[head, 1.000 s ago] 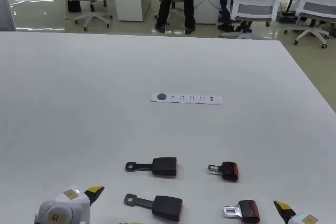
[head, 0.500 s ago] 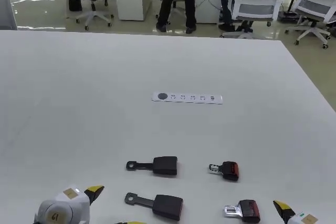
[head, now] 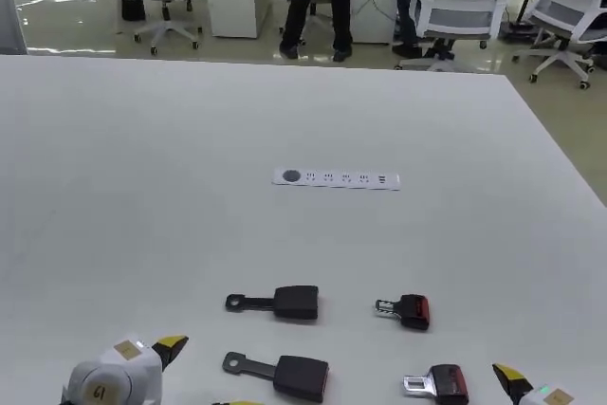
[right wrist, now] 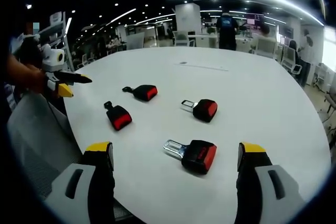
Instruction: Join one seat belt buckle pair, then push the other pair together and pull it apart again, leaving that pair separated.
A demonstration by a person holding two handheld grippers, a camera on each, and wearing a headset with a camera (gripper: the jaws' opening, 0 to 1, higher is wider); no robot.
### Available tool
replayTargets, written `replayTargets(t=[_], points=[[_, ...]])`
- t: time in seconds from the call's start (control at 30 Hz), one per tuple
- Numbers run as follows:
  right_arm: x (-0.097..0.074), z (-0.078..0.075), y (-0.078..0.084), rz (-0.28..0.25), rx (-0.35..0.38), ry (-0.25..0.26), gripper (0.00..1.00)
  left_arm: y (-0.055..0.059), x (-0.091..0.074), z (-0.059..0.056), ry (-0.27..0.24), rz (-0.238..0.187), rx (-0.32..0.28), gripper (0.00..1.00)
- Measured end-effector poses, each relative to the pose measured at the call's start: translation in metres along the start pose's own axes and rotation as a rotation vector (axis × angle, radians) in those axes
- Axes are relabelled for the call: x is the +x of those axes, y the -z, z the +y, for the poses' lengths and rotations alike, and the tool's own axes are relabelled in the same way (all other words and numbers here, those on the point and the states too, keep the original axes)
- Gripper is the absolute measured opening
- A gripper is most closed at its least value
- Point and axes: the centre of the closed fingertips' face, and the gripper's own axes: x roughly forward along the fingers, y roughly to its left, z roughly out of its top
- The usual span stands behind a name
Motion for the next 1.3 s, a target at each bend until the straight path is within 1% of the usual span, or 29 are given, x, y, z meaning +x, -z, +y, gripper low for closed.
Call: replayTargets(t=[0.13, 0.33, 0.57, 0.63, 0.73, 0.9, 0.93, 0.97, 1.0, 1.1, 1.17, 1.2, 1.3], points=[[0.000, 0.000, 0.000, 0.005, 0.000, -0.001, 1.00, -0.002, -0.001, -0.003, 0.005, 0.002, -0.001, 0.95], [0.003, -0.001, 0.000, 0.010, -0.006, -0.005, 1.00, -0.002, 0.002, -0.002, 0.012, 0.006, 0.003, 0.95], [0.007, 0.000, -0.004, 0.012, -0.009, -0.012, 1.00, -0.005, 0.008, -0.002, 0.022, 0.001, 0.010, 0.95], [0.008, -0.001, -0.005, 0.008, -0.020, -0.014, 0.98, -0.004, 0.010, -0.001, 0.026, 0.008, 0.012, 0.95], [0.011, -0.002, -0.003, 0.023, -0.019, -0.019, 0.98, -0.005, 0.012, -0.001, 0.035, 0.015, 0.020, 0.95], [0.013, -0.004, -0.005, 0.030, -0.032, -0.025, 0.98, -0.008, 0.016, -0.003, 0.048, 0.019, 0.034, 0.94], [0.014, -0.005, -0.005, 0.030, -0.033, -0.027, 0.98, -0.007, 0.018, -0.001, 0.052, 0.024, 0.038, 0.94], [0.014, -0.006, -0.005, 0.034, -0.034, -0.028, 0.98, -0.007, 0.019, -0.001, 0.056, 0.027, 0.040, 0.93], [0.015, -0.007, -0.005, 0.036, -0.037, -0.029, 0.98, -0.007, 0.022, -0.003, 0.061, 0.030, 0.046, 0.93], [0.017, -0.008, -0.006, 0.044, -0.043, -0.036, 0.98, -0.007, 0.026, -0.004, 0.076, 0.036, 0.073, 0.92], [0.019, -0.010, -0.005, 0.048, -0.047, -0.040, 0.98, -0.005, 0.029, -0.005, 0.095, 0.053, 0.107, 0.90], [0.020, -0.011, -0.005, 0.051, -0.048, -0.045, 0.97, -0.004, 0.031, -0.005, 0.105, 0.061, 0.135, 0.89], [0.024, -0.012, -0.005, 0.060, -0.053, -0.058, 0.96, 0.000, 0.037, -0.006, 0.126, 0.077, 0.157, 0.87]])
